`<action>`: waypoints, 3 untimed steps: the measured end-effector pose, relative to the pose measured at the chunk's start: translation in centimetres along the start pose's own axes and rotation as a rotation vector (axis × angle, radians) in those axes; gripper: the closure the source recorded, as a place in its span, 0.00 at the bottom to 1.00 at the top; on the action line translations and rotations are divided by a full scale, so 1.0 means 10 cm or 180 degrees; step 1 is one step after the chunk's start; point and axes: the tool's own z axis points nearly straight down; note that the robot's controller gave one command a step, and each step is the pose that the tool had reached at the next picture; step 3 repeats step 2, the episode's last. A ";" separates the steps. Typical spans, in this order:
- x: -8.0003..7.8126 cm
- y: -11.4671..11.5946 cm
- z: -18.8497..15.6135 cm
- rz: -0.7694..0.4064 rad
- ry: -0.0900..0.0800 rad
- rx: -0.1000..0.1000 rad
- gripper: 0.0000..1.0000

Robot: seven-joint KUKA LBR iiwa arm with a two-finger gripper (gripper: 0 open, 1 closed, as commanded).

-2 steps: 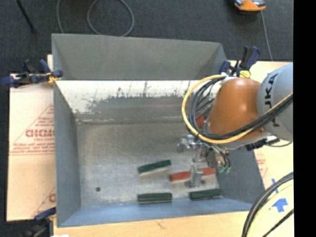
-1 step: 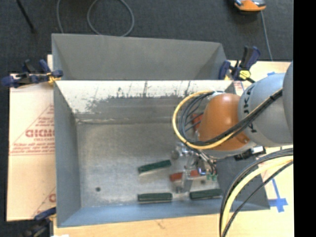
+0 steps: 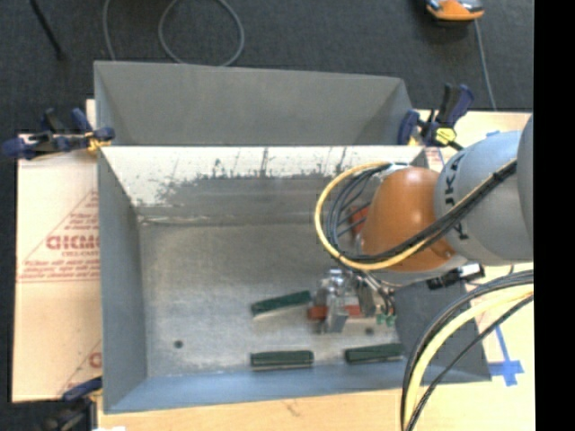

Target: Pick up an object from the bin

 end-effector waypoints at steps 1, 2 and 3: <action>0.29 -0.26 -1.26 0.0038 -0.0013 0.0007 1.00; -0.01 -0.29 -2.06 -0.0639 -0.0016 0.0006 1.00; -0.01 -0.29 -2.06 -0.0639 -0.0016 0.0006 1.00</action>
Offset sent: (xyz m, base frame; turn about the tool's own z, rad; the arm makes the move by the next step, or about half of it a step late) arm -0.0323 -0.0221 0.1208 0.0088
